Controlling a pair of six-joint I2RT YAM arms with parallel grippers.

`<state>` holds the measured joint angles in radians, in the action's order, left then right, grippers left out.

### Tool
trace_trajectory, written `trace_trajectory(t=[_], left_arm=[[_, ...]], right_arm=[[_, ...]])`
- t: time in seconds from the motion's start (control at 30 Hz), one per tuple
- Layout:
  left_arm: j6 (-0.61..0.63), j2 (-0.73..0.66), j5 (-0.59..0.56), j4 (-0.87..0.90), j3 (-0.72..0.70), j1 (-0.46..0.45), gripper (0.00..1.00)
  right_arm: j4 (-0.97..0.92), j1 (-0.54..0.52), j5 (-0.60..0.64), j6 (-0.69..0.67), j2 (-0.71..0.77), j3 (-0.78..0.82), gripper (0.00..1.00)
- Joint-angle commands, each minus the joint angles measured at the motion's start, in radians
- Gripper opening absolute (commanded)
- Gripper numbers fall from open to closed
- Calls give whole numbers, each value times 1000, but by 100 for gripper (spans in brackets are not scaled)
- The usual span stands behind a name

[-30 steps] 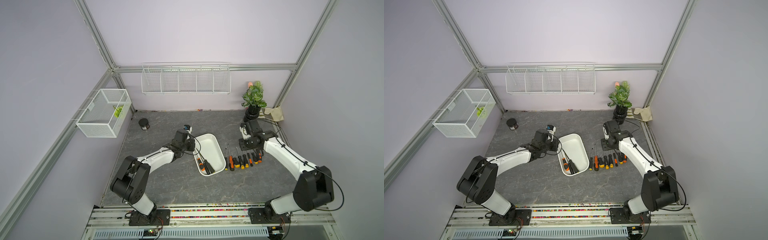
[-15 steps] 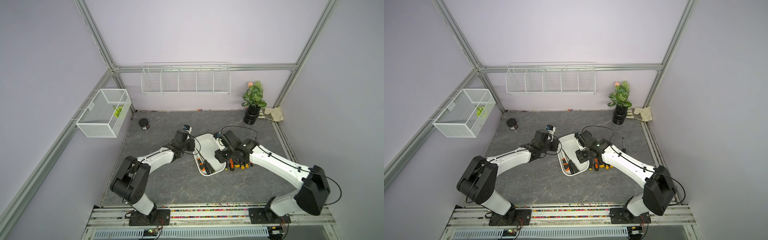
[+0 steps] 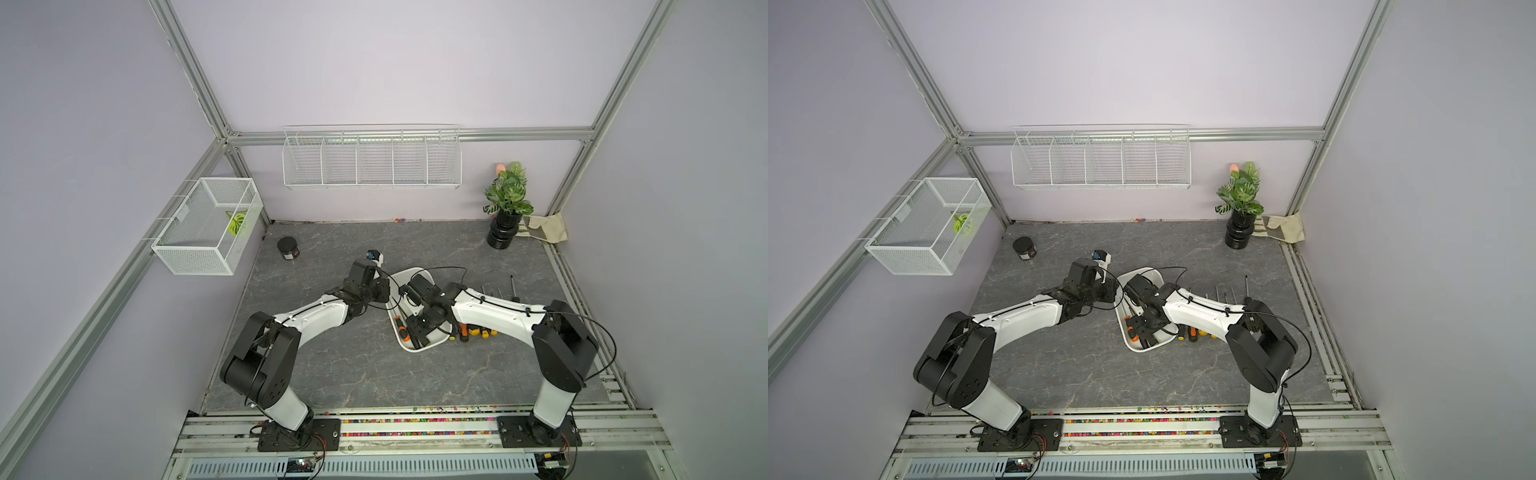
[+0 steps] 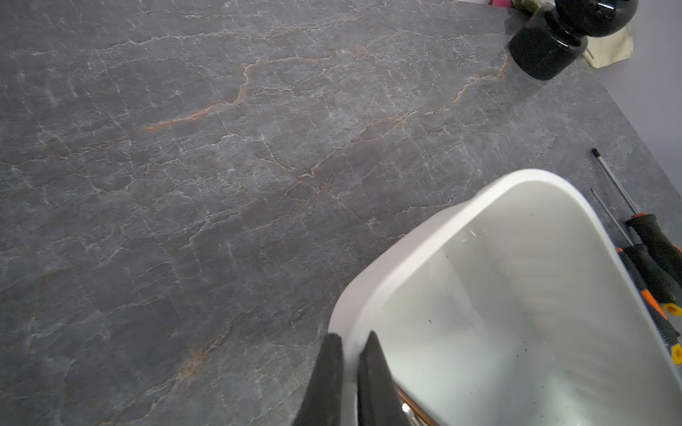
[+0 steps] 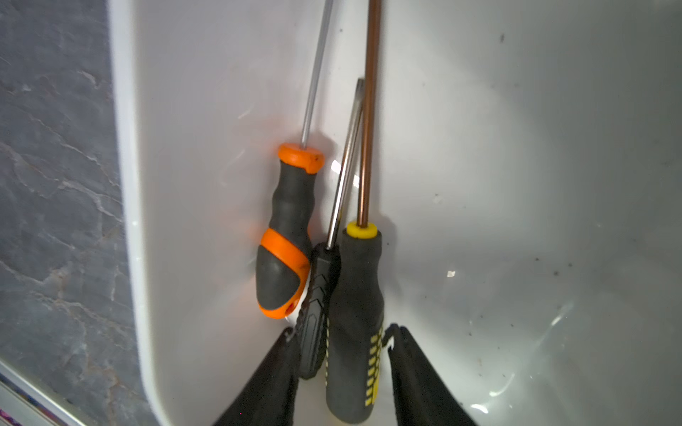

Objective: Take out the screwdriver from the storage box
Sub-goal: Pick up the screwdriver from the storage box.

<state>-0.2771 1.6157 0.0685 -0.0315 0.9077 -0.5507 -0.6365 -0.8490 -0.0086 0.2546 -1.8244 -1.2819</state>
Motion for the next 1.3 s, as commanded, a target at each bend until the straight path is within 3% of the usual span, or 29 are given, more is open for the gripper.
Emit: trace_trajectory(t=[0.0, 0.3, 0.53, 0.8, 1.27], left_arm=[[-2, -18, -3, -9, 0, -2, 0], [1, -32, -11, -7, -10, -2, 0], [-2, -26, -7, -12, -11, -2, 0], [1, -31, -12, -7, -12, -2, 0], [1, -32, -15, -6, -11, -2, 0]], right_arm=[[-33, -3, 17, -28, -37, -39, 45], [-105, -2, 113, -66, -144, -111, 44], [-78, 10, 91, -58, -142, -88, 40], [-48, 19, 62, -54, -124, -69, 13], [-104, 25, 131, -83, -202, -98, 19]])
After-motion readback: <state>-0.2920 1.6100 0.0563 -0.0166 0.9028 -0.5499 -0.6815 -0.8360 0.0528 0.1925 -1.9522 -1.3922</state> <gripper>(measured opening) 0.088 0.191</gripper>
